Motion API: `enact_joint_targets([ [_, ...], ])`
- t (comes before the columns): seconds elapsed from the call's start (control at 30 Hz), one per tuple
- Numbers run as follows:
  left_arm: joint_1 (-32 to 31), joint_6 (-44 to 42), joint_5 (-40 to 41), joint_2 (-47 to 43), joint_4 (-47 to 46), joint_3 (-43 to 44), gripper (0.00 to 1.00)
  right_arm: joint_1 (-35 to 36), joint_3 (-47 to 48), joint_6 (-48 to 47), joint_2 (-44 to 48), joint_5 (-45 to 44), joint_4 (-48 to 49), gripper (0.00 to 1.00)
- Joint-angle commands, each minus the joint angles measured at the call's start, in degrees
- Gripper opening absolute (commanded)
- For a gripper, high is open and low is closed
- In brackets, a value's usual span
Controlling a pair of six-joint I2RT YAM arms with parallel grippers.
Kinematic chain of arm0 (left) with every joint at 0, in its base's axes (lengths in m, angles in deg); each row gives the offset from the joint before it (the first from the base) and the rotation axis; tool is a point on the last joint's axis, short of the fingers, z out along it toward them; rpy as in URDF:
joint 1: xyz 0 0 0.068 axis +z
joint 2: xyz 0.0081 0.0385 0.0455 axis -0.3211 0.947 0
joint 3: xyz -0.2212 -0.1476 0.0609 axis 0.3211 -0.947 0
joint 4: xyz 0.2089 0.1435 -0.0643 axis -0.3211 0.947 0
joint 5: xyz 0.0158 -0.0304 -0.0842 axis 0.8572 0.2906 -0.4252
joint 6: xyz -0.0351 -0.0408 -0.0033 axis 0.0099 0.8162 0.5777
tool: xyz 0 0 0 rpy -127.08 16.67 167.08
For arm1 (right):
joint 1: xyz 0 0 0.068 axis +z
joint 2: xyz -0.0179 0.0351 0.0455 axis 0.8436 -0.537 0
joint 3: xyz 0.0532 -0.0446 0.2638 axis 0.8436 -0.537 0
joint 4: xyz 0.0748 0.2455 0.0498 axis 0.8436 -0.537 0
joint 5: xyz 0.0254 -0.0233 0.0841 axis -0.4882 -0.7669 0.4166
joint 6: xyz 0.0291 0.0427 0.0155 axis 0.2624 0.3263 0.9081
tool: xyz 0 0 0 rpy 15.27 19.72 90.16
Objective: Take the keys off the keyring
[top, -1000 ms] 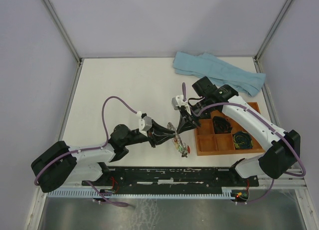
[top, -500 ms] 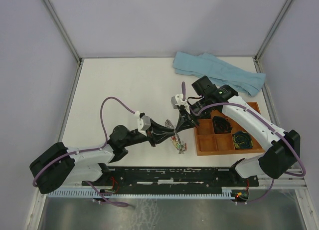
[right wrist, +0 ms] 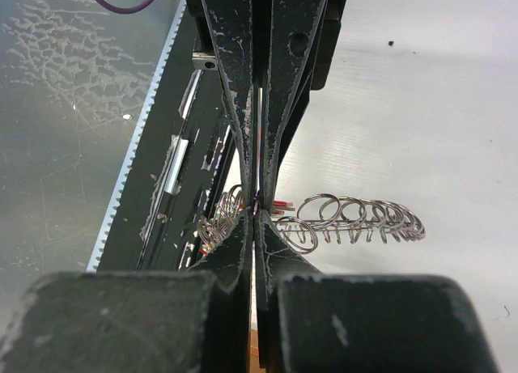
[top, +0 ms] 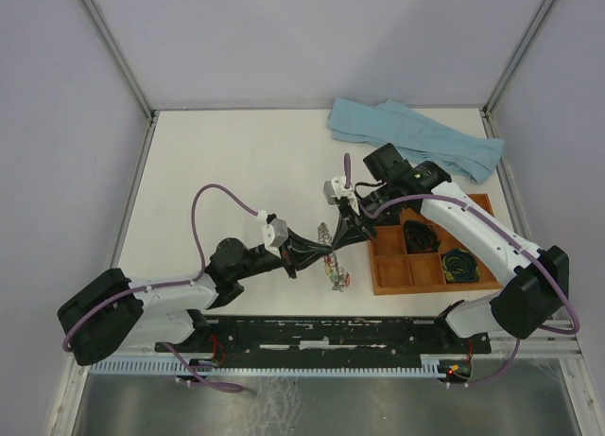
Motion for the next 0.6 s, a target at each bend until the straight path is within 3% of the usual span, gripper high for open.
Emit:
enact_joint_targets([
  [0.0,-0.4,-0.75,1.58,-2.22,1.39,1.2,0.03,0.14,-0.05,0.97,0.53,1.34,2.59,0.01],
  [0.17,-0.31,-5.18,2.88,-7.82,16.36,4.57,0.03,0.14,0.04,-0.51,0.98,-3.01,1.38,0.02],
  [0.33,-0.42,-9.06,4.02,-10.63,38.77,13.77,0.03,0.22,0.12,-1.05,1.38,-5.35,0.81,0.17],
  [0.57,-2.0,-13.59,6.16,-7.39,67.12,28.68,0.03,0.11,1.67,-0.89,2.05,-7.22,-0.3,0.36],
])
